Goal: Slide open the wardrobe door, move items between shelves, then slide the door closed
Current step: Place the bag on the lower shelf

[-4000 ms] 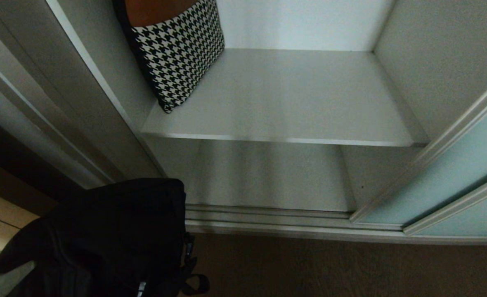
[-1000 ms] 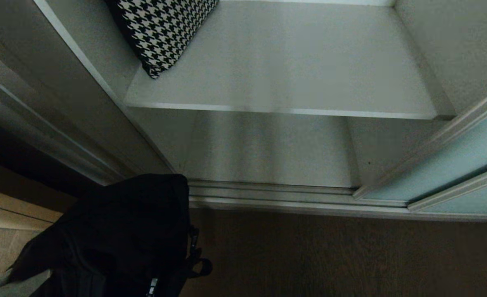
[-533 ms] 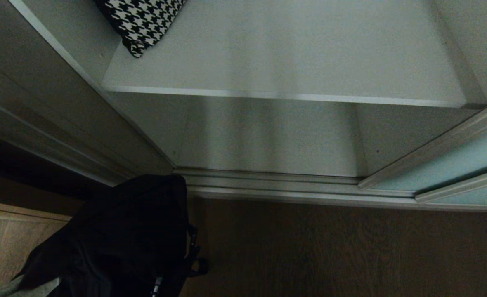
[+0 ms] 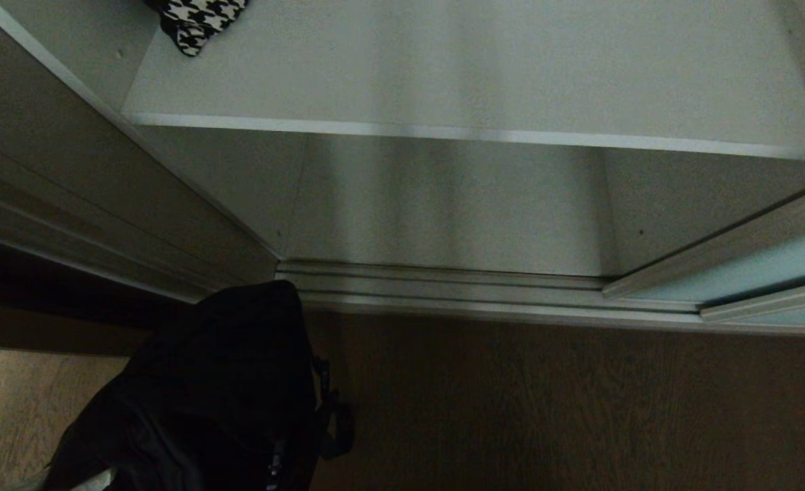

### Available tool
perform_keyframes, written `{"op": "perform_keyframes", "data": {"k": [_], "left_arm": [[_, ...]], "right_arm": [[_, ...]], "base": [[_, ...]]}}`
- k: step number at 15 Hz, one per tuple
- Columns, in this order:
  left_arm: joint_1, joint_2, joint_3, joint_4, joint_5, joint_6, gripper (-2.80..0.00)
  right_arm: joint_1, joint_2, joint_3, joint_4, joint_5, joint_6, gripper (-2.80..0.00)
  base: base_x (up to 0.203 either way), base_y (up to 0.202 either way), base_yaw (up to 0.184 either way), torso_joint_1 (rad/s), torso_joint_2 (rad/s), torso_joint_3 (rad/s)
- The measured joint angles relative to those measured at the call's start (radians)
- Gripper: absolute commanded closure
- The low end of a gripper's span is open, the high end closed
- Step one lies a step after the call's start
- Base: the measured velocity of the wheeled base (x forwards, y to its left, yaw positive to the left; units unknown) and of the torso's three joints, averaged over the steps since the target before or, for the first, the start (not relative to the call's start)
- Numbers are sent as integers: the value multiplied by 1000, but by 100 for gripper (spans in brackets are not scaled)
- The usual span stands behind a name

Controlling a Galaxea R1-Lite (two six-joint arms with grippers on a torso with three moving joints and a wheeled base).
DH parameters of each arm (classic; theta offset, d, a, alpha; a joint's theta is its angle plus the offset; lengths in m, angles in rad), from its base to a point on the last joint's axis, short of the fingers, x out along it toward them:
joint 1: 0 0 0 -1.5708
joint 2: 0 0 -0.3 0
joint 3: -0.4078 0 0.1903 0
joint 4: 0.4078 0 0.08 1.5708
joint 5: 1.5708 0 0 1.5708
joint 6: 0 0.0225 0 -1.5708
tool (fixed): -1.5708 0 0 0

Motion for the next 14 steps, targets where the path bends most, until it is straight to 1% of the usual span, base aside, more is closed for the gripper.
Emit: {"op": "perform_keyframes", "data": {"k": [2, 5, 7, 9, 11, 14], "left_arm": [[0, -27, -1, 12, -53, -2, 0], [0, -40, 8, 67, -62, -1, 0], [0, 18, 6, 64, -66, 2, 0], [-1, 116, -6, 0, -70, -1, 0], [-1, 247, -22, -110, -69, -19, 0], [-4, 472, -43, -337, -64, -52, 0]], "right_arm": [[0, 0, 0, 0, -1, 0, 0], [0, 0, 0, 0, 0, 0, 0], [0, 0, 0, 0, 0, 0, 0], [0, 0, 0, 0, 0, 0, 0], [0, 0, 0, 0, 0, 0, 0], [0, 0, 0, 0, 0, 0, 0]], "base": [[0, 0, 0, 0, 0, 0], [0, 0, 0, 0, 0, 0], [0, 0, 0, 0, 0, 0], [0, 0, 0, 0, 0, 0], [0, 0, 0, 0, 0, 0], [0, 0, 0, 0, 0, 0]]}}
